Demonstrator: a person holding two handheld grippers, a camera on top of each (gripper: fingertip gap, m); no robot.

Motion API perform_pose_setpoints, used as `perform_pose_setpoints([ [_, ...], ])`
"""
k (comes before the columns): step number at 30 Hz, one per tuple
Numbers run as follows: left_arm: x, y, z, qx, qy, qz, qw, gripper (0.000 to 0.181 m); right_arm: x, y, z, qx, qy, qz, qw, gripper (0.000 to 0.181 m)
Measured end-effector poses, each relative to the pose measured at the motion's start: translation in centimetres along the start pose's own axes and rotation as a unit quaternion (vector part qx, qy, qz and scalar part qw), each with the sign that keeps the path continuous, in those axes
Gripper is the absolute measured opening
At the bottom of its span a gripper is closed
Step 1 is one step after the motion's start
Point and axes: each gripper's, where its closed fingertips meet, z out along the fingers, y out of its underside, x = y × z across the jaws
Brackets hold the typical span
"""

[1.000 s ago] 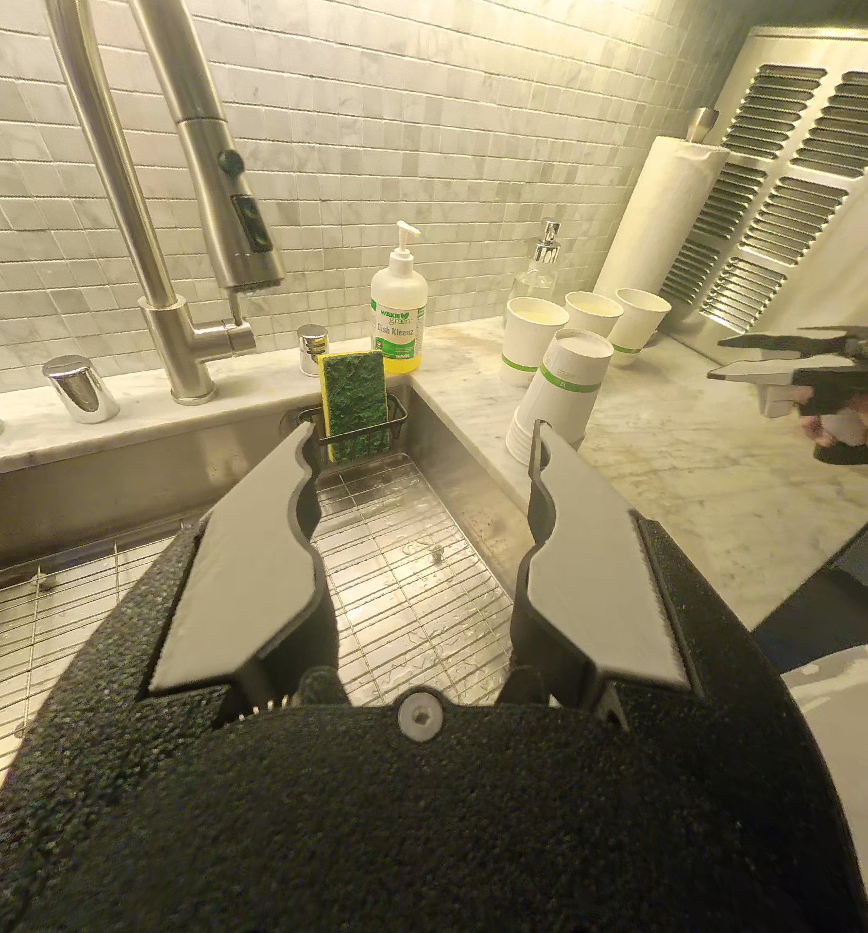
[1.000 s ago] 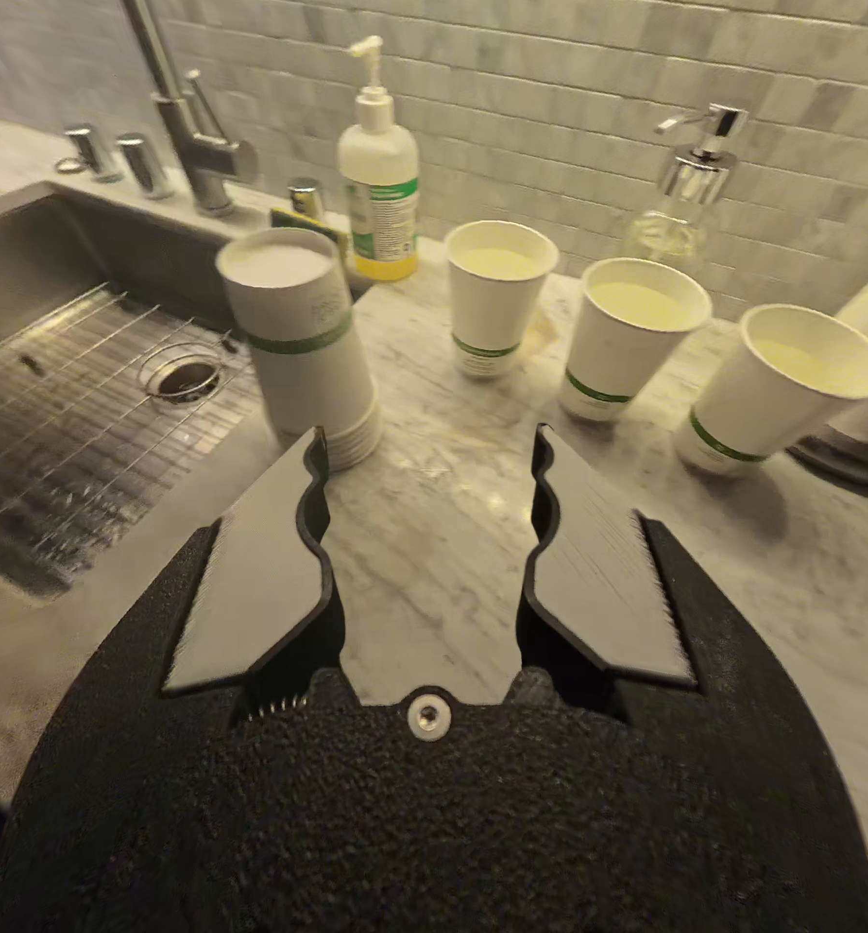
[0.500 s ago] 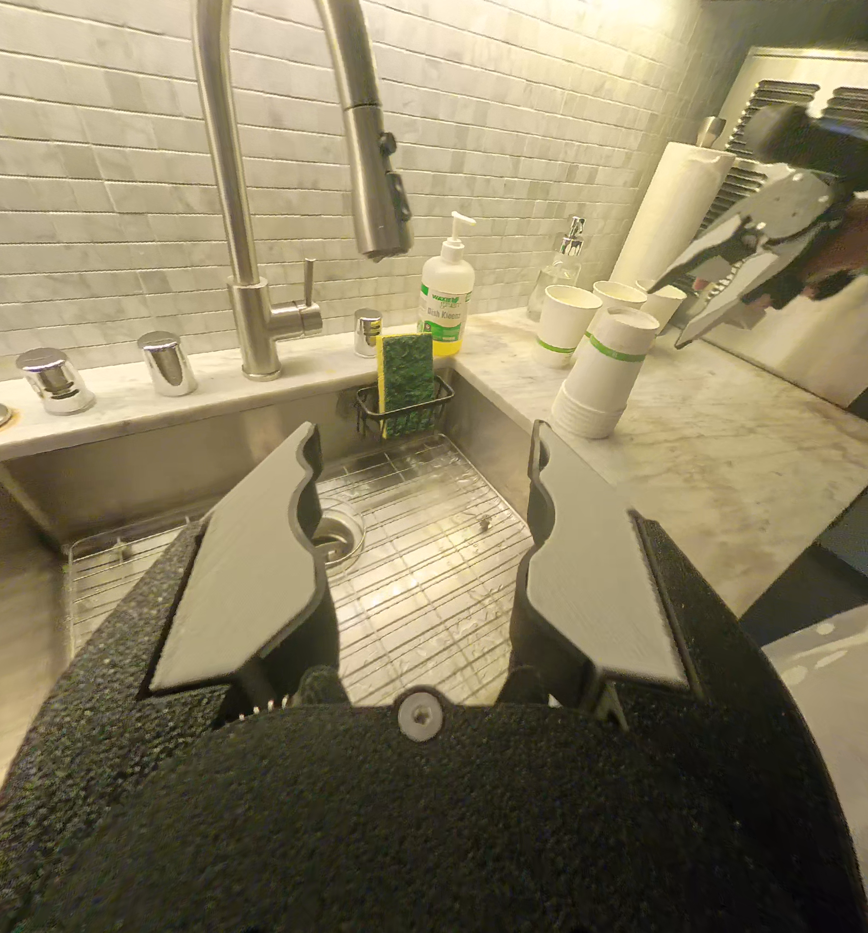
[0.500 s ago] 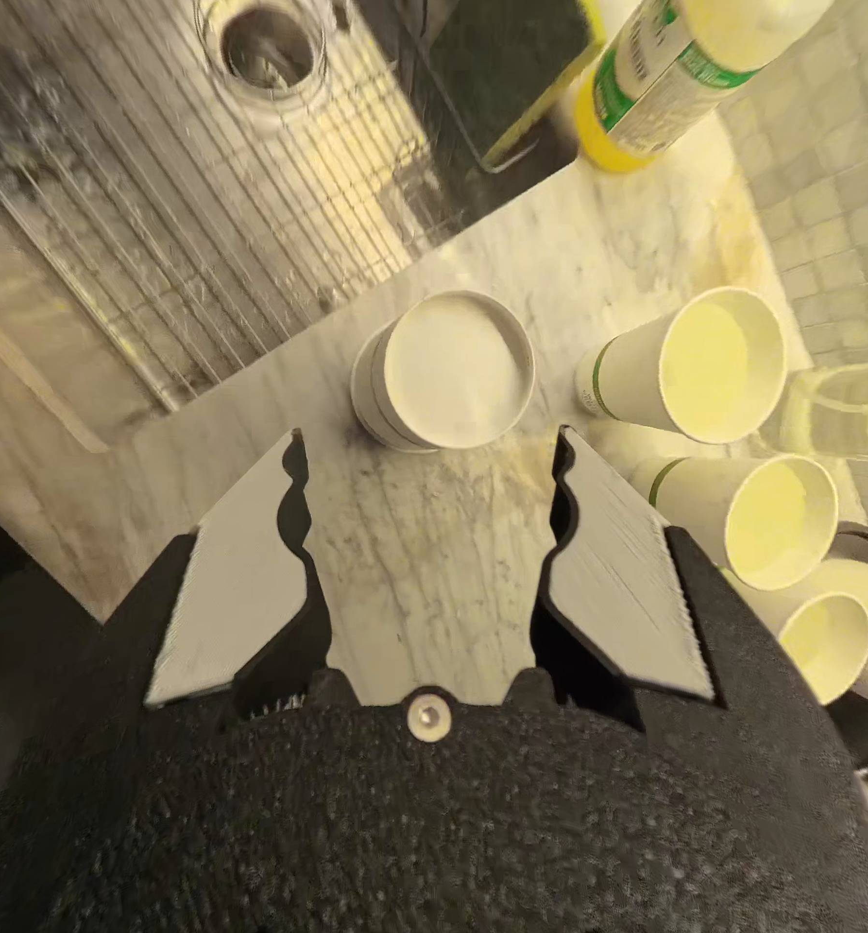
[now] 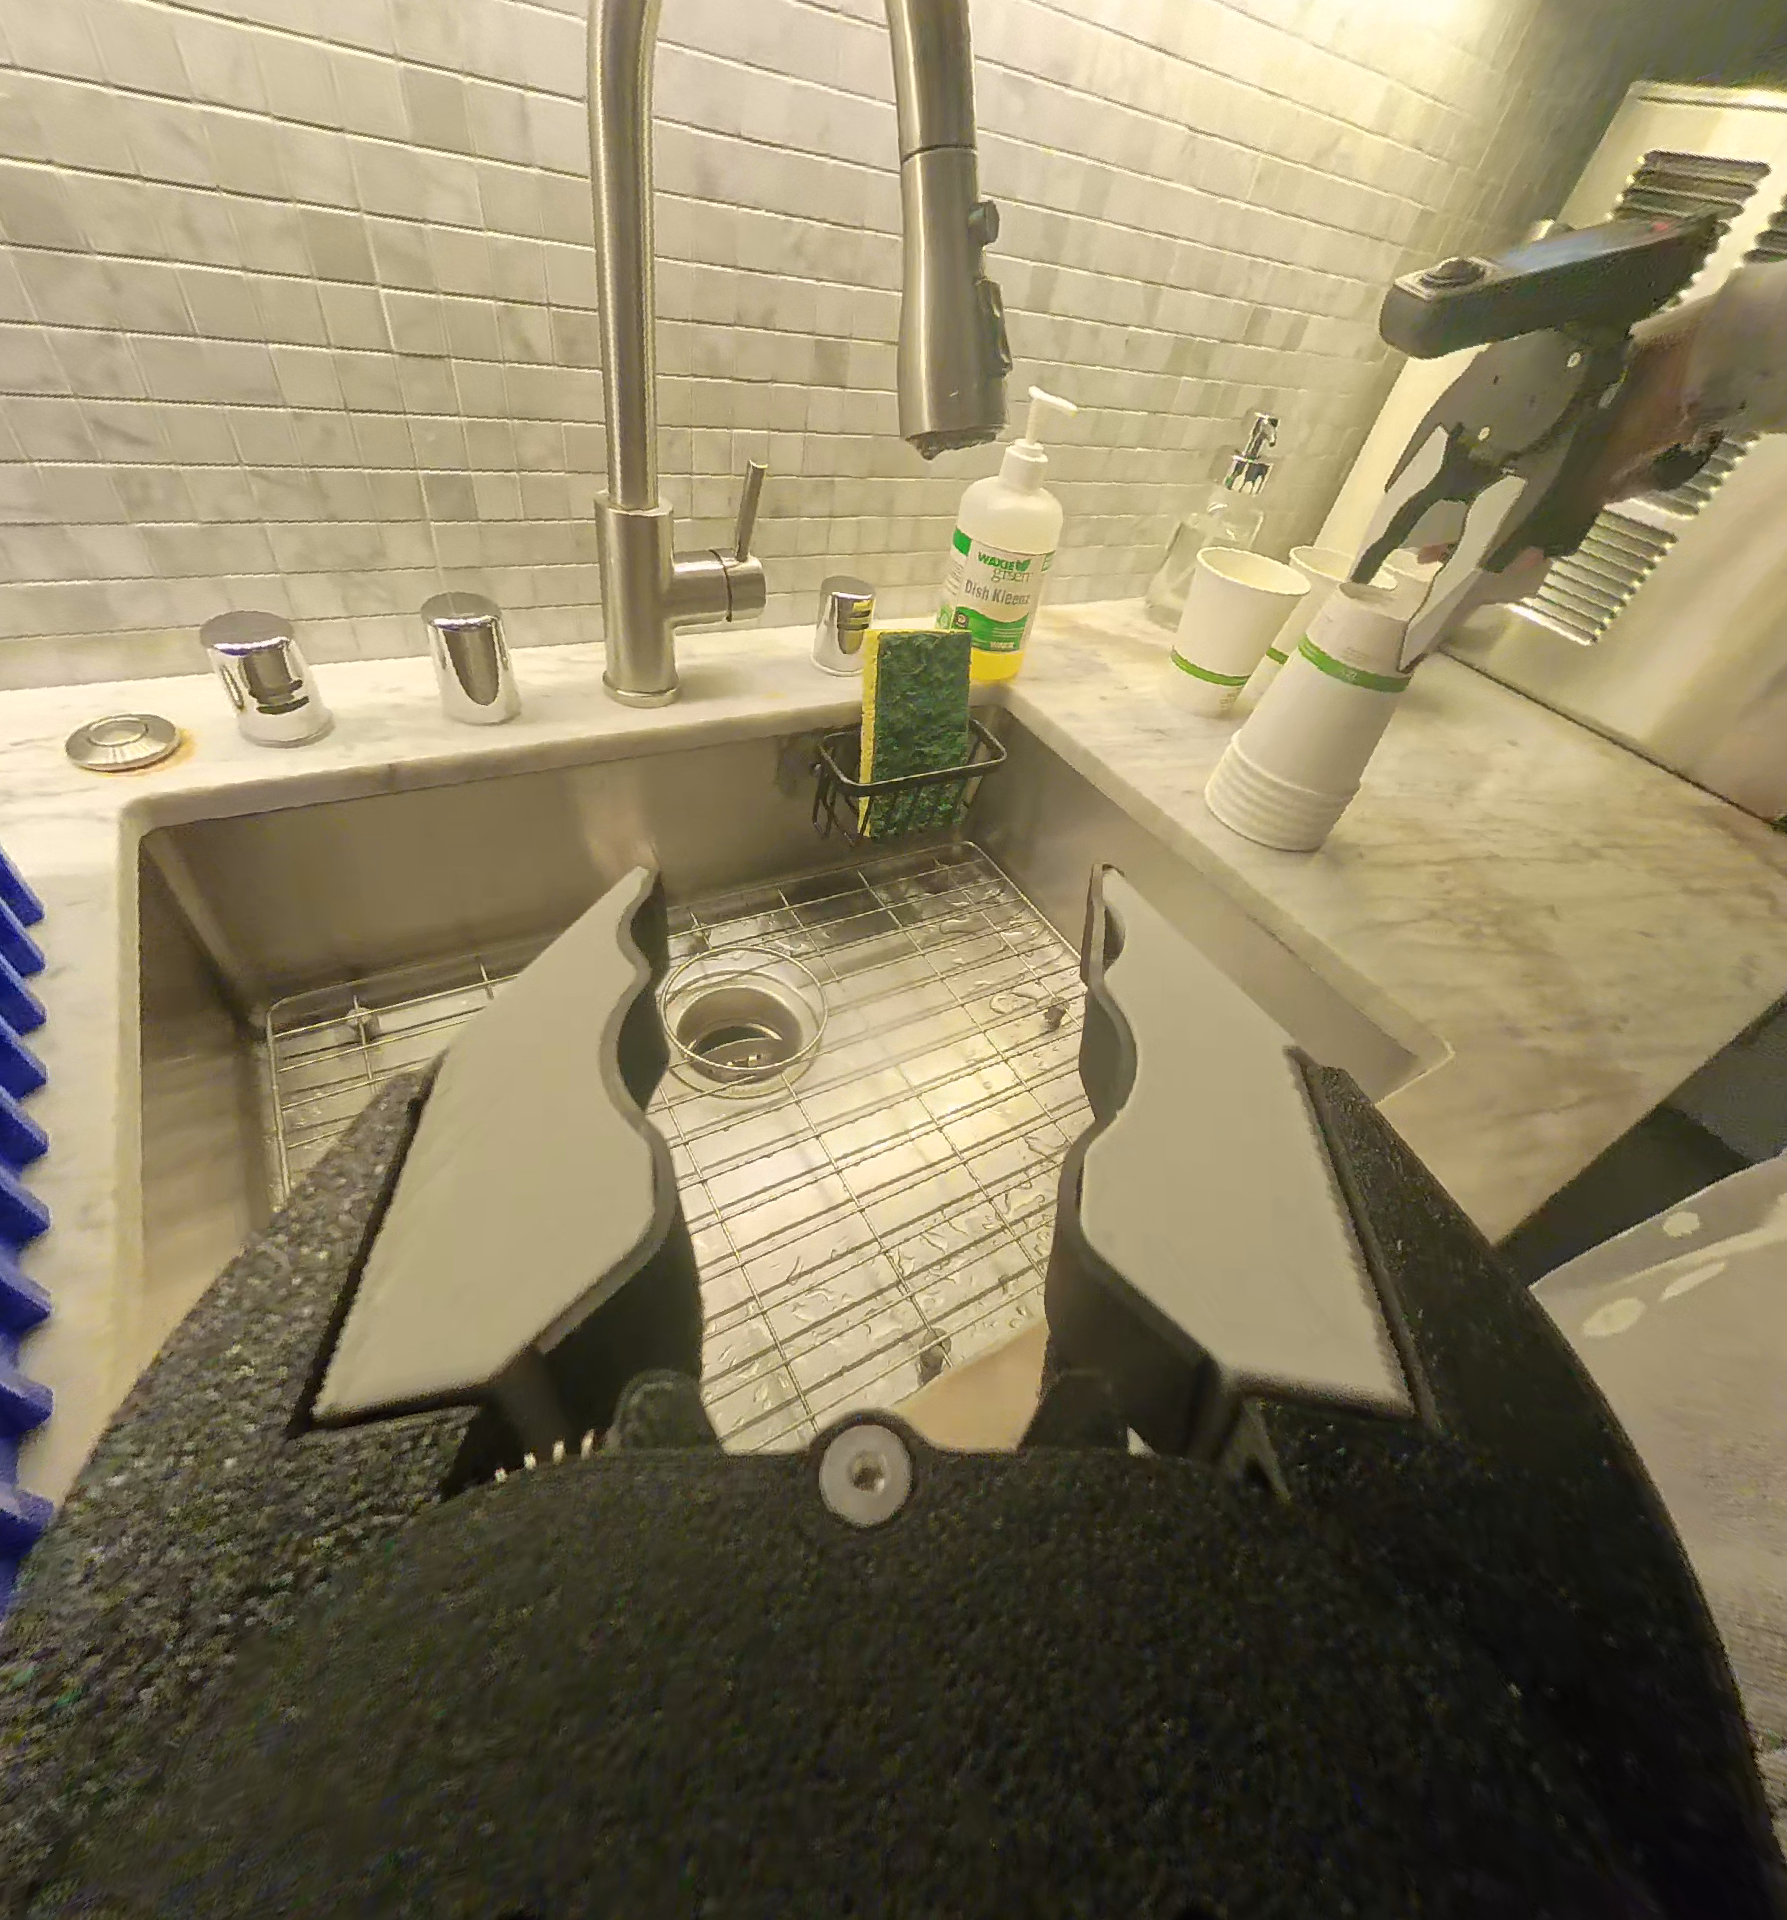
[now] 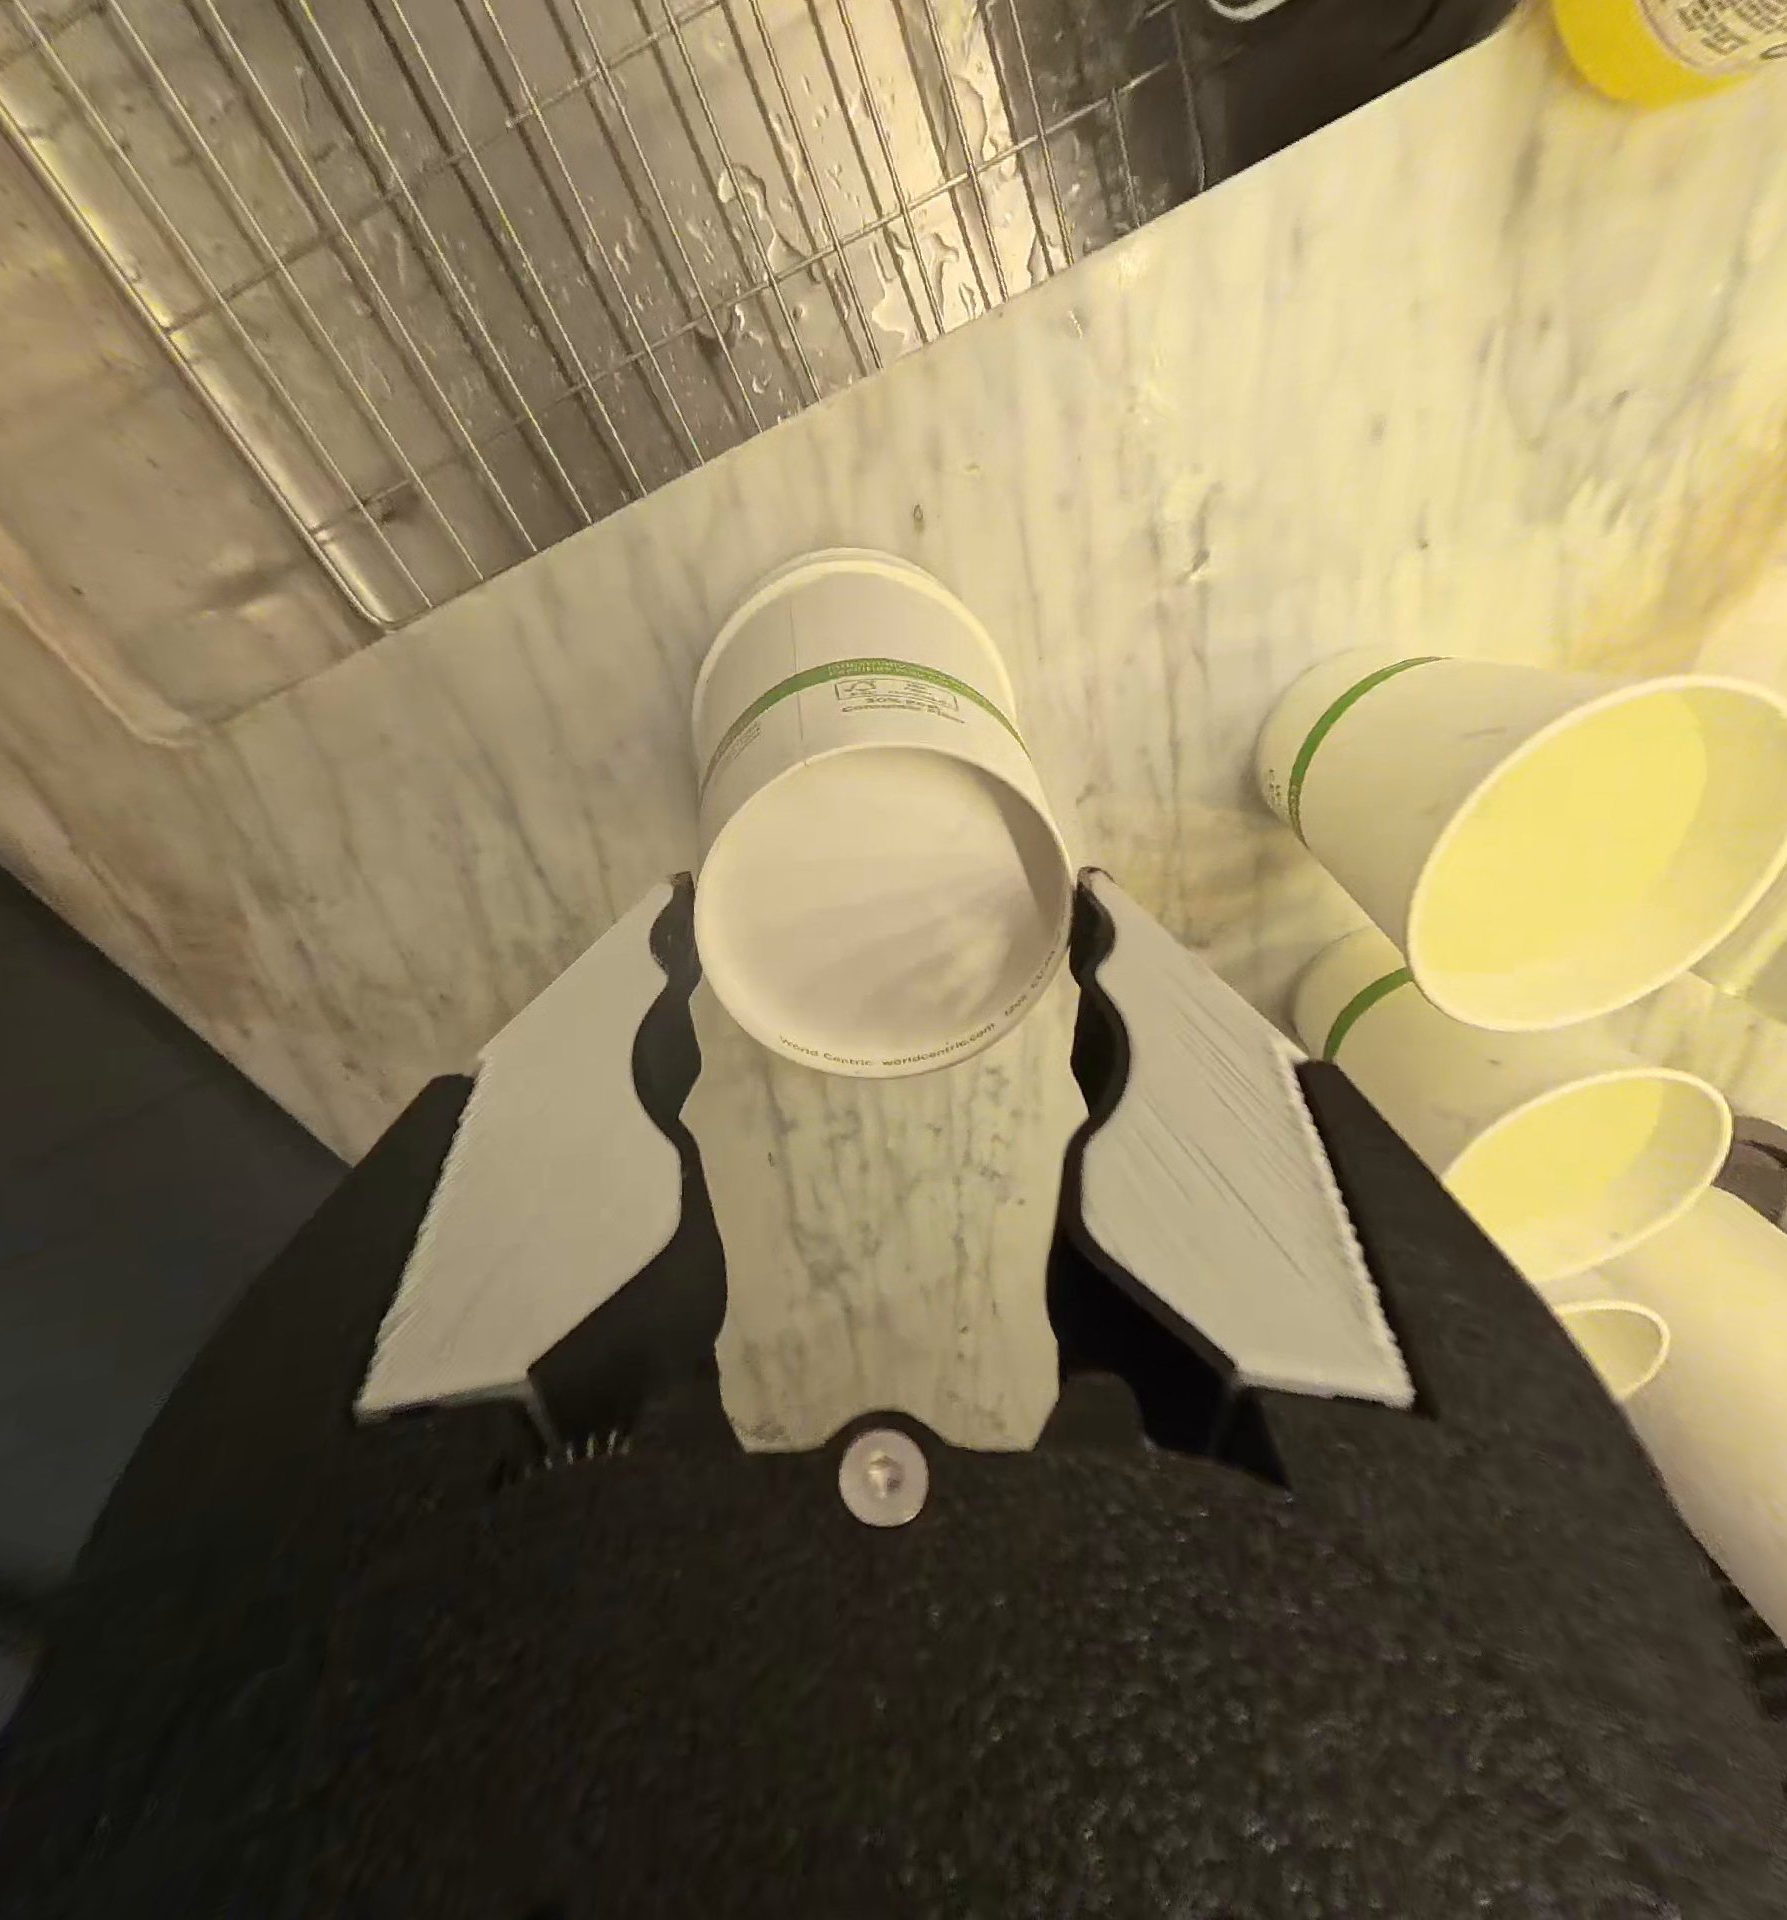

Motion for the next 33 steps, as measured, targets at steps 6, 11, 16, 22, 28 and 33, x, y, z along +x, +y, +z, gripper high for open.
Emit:
perform_pose_setpoints([
  [6, 0.2, 0.2, 0.3, 0.000, 0.015, -0.002, 1.000, 0.080, 0.4, 0.1, -2.8, -0.009, 0.015, -0.007, 1.000, 0.072],
  [11, 1.3, 0.2, 1.1, 0.000, 0.038, 0.000, 0.999, 0.080, 0.3, 0.1, -5.9, -0.008, 0.039, -0.023, 0.999, 0.071],
  [16, 2.9, 0.2, 2.0, -0.003, 0.077, -0.013, 0.997, 0.080, -1.4, -1.0, -12.4, 0.064, 0.091, -0.032, 0.993, 0.071],
  [22, 6.6, -1.6, 3.6, 0.004, 0.168, -0.053, 0.984, 0.084, -6.7, -5.7, -23.5, 0.441, 0.102, 0.064, 0.889, 0.071],
  [28, 12.0, -6.0, 5.4, 0.032, 0.281, -0.075, 0.956, 0.090, -14.0, -7.2, -26.7, 0.748, -0.069, 0.186, 0.633, 0.071],
  [33, 17.1, -10.2, 5.8, 0.056, 0.371, -0.055, 0.925, 0.091, -18.7, -9.1, -24.9, 0.827, -0.209, 0.227, 0.469, 0.070],
])
